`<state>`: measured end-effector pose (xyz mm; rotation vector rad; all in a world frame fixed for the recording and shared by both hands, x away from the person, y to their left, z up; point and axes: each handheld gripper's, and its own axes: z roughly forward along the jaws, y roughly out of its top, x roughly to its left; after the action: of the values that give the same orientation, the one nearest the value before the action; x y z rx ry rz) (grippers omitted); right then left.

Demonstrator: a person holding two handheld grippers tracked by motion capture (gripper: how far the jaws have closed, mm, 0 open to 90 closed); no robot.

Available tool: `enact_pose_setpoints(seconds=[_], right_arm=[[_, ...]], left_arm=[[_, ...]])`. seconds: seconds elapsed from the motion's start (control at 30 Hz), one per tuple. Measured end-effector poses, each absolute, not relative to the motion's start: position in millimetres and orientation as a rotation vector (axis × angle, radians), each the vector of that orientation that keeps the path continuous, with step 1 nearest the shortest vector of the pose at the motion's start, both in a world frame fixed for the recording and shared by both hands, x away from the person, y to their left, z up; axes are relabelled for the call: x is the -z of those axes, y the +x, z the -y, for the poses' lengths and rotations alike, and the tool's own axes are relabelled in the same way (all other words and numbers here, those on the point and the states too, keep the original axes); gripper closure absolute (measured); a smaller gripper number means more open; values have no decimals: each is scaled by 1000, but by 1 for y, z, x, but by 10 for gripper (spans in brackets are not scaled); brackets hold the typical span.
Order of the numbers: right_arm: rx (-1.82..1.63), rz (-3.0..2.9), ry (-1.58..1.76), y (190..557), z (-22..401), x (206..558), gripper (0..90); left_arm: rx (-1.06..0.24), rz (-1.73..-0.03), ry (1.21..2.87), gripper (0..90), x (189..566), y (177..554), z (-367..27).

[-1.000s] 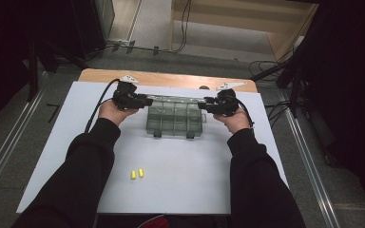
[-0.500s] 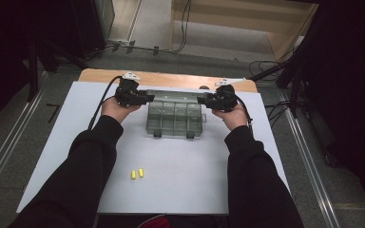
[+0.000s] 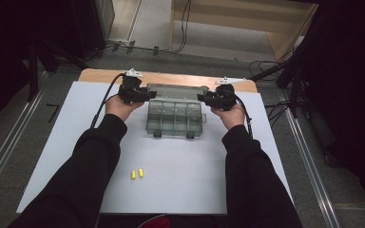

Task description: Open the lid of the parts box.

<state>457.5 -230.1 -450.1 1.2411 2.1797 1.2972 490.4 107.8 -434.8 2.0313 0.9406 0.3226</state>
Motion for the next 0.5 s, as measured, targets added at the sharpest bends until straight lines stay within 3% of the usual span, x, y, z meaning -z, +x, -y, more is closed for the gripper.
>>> enact_pose_setpoints(seconds=[0.5], right_arm=[[-1290,-2081,1284,466,223,461,614]], left_arm=[[-391,-971,1953,595,440,495,-102]])
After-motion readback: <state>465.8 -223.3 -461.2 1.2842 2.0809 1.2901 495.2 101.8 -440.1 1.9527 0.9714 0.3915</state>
